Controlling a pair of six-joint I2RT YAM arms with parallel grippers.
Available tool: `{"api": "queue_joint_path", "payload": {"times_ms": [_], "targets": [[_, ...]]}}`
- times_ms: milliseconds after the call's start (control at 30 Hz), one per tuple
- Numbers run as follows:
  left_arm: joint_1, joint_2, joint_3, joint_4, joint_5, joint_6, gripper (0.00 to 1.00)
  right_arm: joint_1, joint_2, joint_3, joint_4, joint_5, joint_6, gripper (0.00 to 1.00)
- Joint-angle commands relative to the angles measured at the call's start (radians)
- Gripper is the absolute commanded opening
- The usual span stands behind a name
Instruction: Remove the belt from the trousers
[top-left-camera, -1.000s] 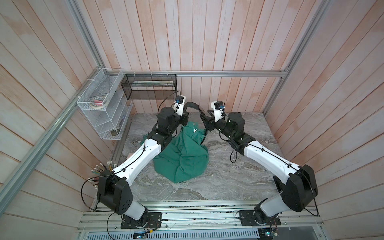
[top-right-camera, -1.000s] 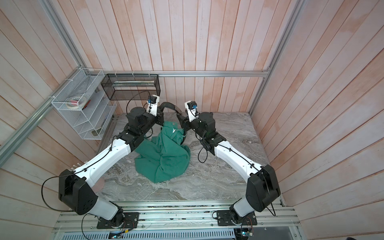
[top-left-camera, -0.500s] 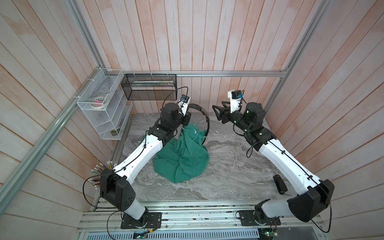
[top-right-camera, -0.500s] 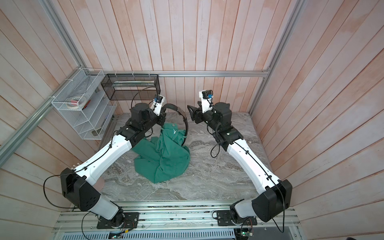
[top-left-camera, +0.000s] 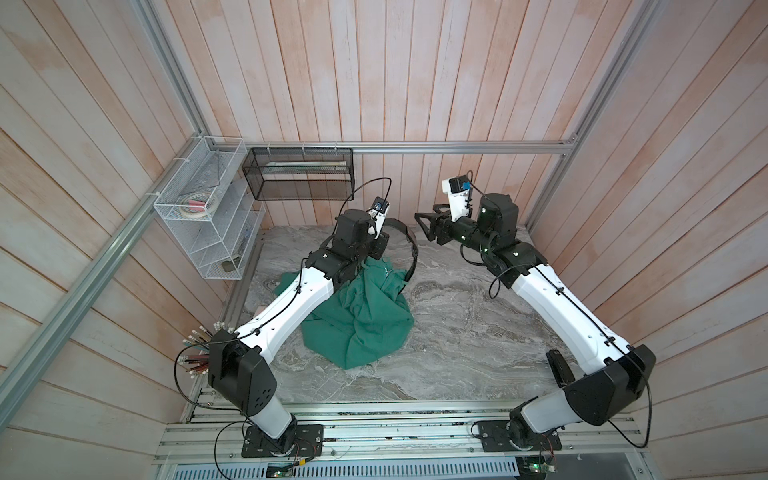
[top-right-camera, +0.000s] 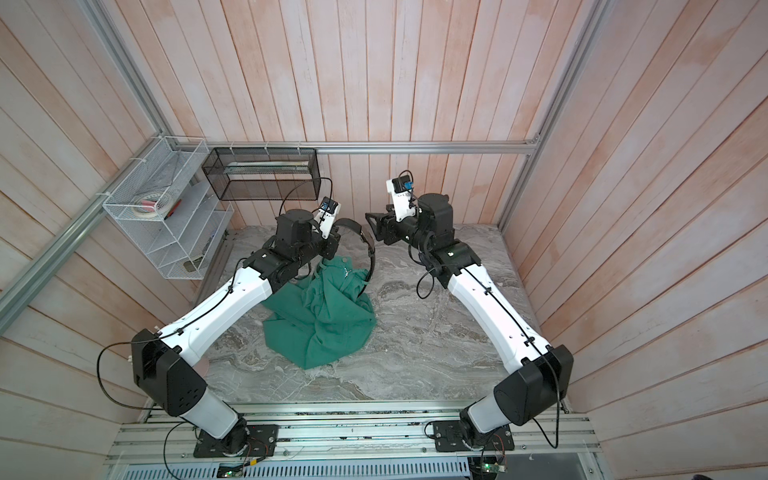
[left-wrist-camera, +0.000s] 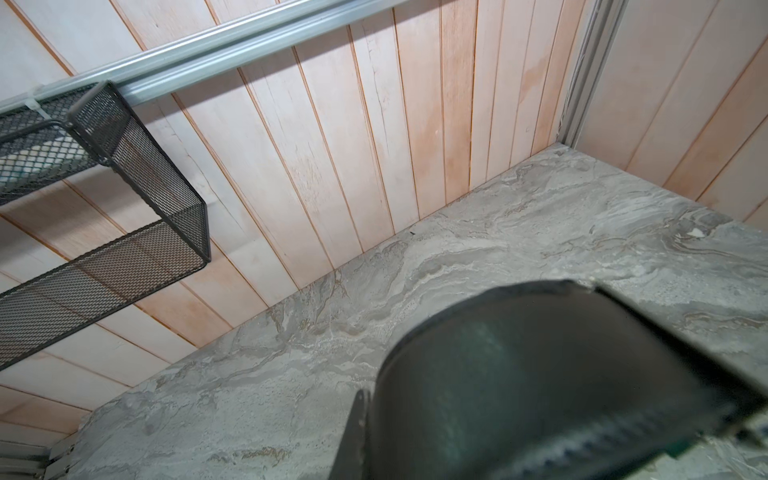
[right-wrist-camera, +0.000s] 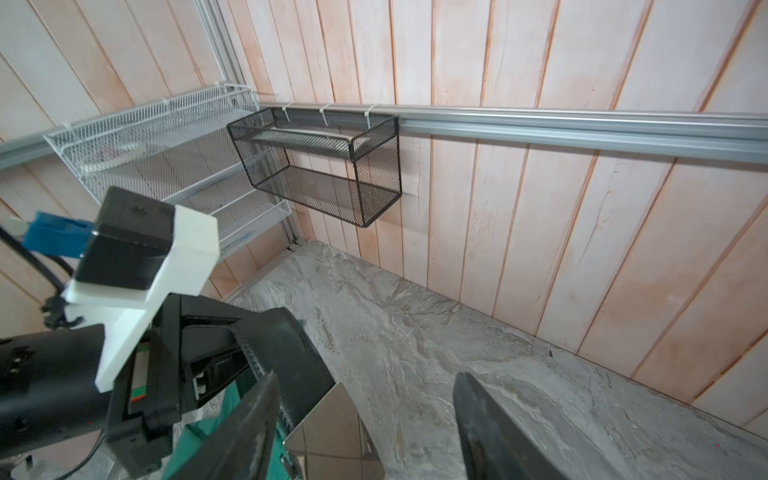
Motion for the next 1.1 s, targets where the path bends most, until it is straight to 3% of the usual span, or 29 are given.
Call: {"api": "queue_joint_path", "payload": {"times_ms": [0, 100, 267, 333, 600, 733, 1067], "targets": [[-0.010, 0.009, 0.043, -0.027, -0.022, -0.002, 0.00, 0.052, 0.016, 0.006, -0.085, 0.046, -0.062, 0.70], [-0.012, 0.014, 0.052, -0.047, -0.019, -0.012, 0.00, 0.079, 0.022, -0.010, -0.071, 0.074, -0.069, 0.67], [-0.013, 0.011, 0.047, -0.058, -0.010, -0.022, 0.00, 0.095, 0.053, 0.005, -0.073, 0.120, -0.067, 0.41], [-0.013, 0.006, 0.041, -0.060, -0.009, -0.026, 0.00, 0.099, 0.073, 0.025, -0.089, 0.138, -0.076, 0.38], [-0.013, -0.011, 0.023, -0.064, 0.003, -0.049, 0.00, 0.110, 0.090, 0.038, -0.147, 0.159, -0.097, 0.47], [-0.013, -0.012, 0.018, -0.064, 0.002, -0.047, 0.00, 0.116, 0.083, 0.033, -0.151, 0.153, -0.106, 0.59], [-0.012, -0.012, 0.010, -0.066, 0.006, -0.054, 0.00, 0.128, 0.064, 0.035, -0.170, 0.118, -0.127, 0.62]]}}
